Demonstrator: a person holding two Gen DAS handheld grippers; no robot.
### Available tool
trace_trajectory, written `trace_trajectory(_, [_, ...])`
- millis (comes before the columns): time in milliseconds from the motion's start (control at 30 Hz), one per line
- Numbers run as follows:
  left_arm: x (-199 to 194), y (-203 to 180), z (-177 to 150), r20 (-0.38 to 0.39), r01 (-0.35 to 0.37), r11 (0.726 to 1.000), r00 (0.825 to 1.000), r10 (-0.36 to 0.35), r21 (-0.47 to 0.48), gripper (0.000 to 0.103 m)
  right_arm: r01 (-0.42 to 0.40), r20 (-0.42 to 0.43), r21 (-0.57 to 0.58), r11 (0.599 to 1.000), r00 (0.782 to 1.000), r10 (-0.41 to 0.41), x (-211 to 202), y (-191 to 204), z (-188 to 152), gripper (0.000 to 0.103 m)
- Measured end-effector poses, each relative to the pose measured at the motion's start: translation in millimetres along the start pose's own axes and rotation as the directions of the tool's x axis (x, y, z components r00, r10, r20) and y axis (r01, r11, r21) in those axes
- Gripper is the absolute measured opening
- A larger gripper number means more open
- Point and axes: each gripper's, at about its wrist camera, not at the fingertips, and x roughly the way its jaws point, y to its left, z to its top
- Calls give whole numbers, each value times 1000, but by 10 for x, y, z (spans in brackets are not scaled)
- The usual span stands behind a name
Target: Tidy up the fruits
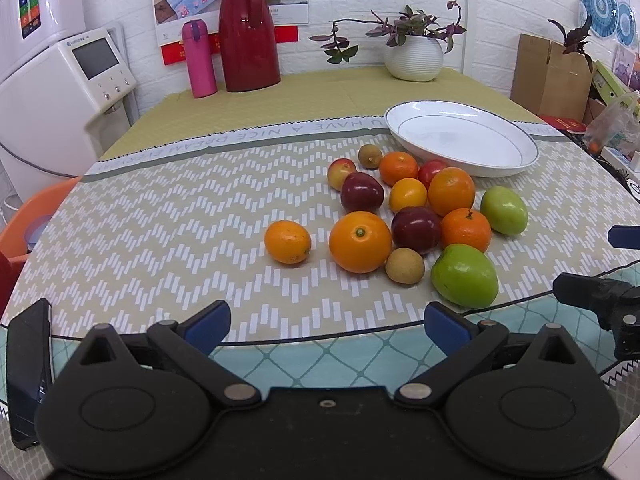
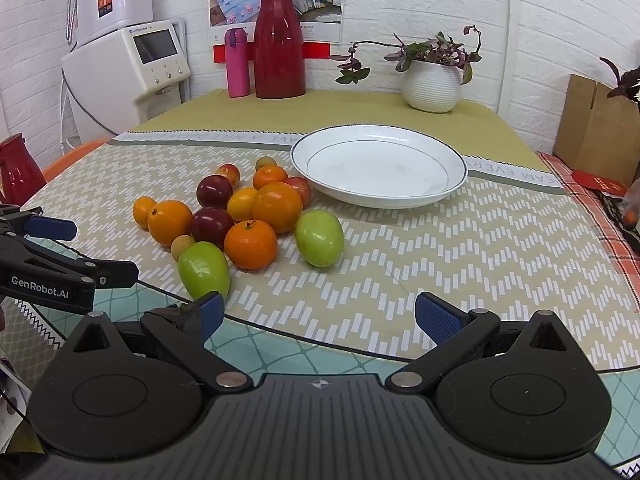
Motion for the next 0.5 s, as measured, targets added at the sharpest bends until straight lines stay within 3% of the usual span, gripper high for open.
trace_trajectory(500, [-16, -16, -9, 1, 1, 1000, 1000, -1, 4, 103, 1, 0, 2, 1000, 1000, -1, -1, -3, -8, 103])
